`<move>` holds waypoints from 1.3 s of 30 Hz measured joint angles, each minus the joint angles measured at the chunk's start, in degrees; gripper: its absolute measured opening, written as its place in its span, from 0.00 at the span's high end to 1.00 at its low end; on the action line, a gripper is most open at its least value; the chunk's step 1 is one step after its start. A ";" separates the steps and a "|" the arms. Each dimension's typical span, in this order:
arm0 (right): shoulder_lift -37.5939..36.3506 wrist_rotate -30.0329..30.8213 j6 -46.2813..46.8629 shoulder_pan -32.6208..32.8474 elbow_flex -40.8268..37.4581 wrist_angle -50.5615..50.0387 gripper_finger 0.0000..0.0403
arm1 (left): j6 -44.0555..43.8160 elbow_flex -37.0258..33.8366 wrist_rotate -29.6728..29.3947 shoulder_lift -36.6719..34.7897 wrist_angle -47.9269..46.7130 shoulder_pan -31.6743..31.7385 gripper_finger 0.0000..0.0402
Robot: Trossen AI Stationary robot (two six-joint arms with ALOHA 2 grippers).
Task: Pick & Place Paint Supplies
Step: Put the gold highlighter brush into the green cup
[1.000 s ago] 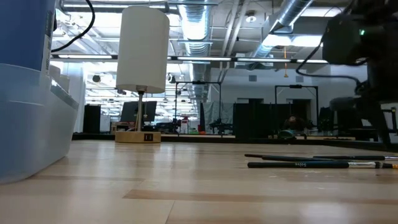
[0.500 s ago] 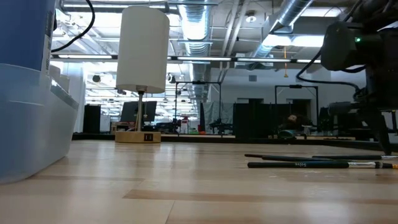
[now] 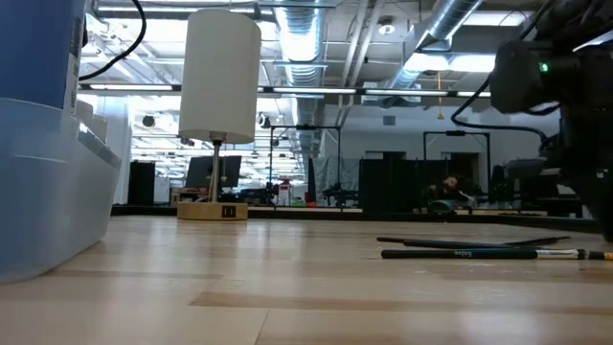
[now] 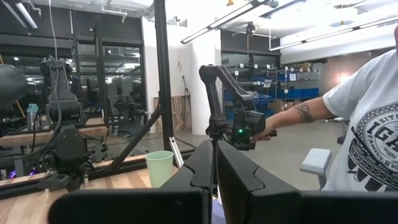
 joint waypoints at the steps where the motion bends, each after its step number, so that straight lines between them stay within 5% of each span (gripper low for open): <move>1: 0.16 0.73 -0.71 0.00 0.71 -1.72 0.99 | 0.00 0.02 0.00 0.00 0.02 0.00 0.98; 9: -1.03 11.11 -7.60 0.02 9.28 -13.69 1.00 | 0.00 0.00 0.02 0.00 0.05 0.00 0.98; 20: -1.33 35.91 -26.63 2.96 28.92 -21.47 1.00 | 0.00 0.00 0.00 0.07 0.50 0.00 0.98; 27: -1.35 51.25 -34.62 13.15 36.93 -20.67 1.00 | 0.00 0.00 0.00 0.22 0.69 0.00 0.98; 39: -1.35 67.56 -24.75 37.16 37.43 -20.14 1.00 | 0.00 0.00 0.00 0.22 0.98 0.00 0.98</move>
